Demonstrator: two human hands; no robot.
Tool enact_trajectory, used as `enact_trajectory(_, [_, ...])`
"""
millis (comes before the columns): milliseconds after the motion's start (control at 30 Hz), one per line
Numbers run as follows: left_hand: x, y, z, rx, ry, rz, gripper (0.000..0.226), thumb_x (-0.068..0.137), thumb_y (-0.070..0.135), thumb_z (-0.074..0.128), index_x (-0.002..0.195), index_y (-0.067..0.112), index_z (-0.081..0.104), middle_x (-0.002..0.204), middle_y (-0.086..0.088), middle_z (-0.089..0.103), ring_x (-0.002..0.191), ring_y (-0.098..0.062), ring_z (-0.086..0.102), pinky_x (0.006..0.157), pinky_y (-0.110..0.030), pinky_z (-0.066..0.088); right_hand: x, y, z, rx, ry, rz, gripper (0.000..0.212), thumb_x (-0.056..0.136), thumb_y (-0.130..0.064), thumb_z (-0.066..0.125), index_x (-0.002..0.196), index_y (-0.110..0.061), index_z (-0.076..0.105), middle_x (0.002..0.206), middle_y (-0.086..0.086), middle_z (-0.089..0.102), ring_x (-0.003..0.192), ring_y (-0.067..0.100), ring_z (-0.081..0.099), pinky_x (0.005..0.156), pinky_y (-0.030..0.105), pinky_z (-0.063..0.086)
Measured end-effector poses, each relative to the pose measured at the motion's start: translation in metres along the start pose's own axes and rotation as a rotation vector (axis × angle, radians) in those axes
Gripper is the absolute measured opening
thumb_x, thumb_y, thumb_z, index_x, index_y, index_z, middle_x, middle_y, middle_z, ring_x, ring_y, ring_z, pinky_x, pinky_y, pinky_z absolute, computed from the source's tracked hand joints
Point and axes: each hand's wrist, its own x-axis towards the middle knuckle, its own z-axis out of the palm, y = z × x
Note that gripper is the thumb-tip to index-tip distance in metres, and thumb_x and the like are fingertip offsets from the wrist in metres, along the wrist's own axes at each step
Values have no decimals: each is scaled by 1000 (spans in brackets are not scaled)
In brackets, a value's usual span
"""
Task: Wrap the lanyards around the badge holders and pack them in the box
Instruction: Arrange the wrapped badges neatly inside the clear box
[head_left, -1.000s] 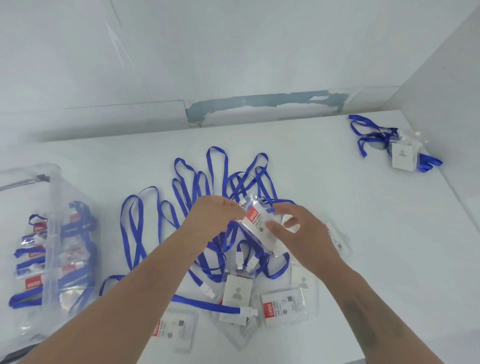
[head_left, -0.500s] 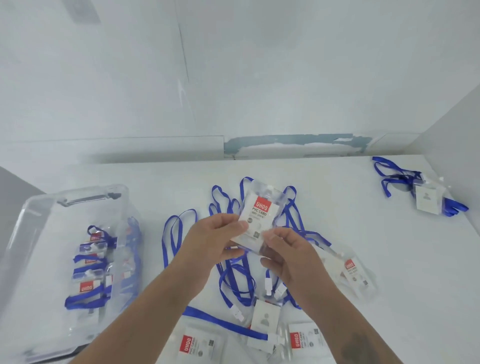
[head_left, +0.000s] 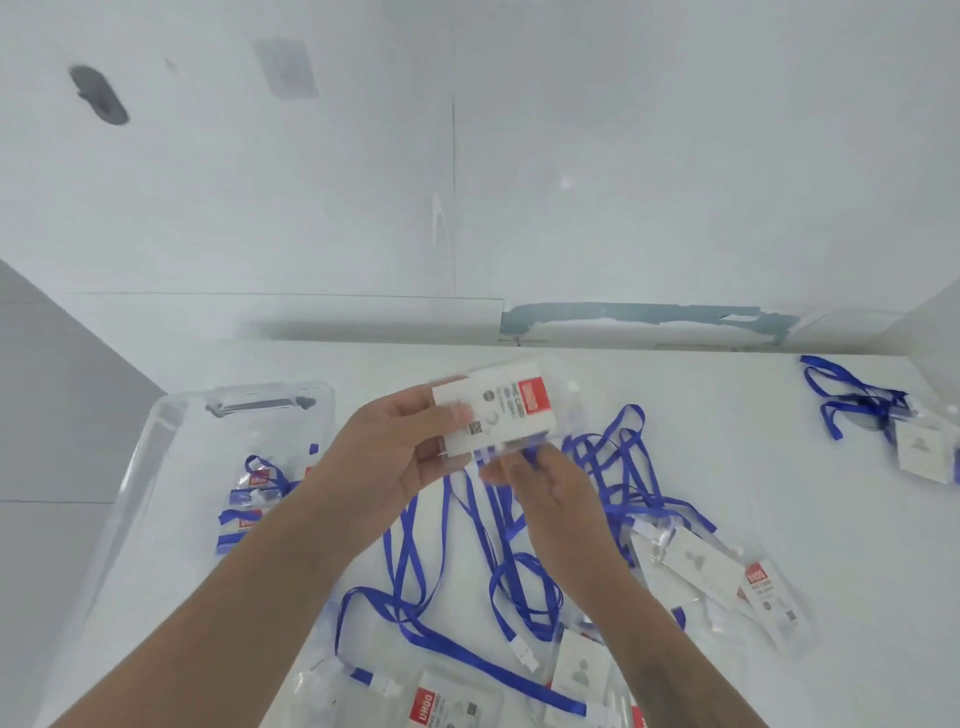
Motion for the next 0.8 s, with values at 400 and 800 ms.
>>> enact_trajectory(400, [8,-10,-38,807,127,124,24,90,15,66,87,39,70,86,16,74,86,-11,72,76,-31,62,18,-75,-34,-702,-248,-268,16,94,-41,56,89,-34,69,82,-18,66,73,1,58,65,18,46])
enact_trajectory(800, [-4,0,-45,-19,-50,-106,16,88,3,62,98,10,73,98,-12,77,84,-21,75,65,-26,60,36,-41,-6,63,-241,145,35,92,6,56,70,-22,56,54,-15,61,53,-1,58,53,13,47])
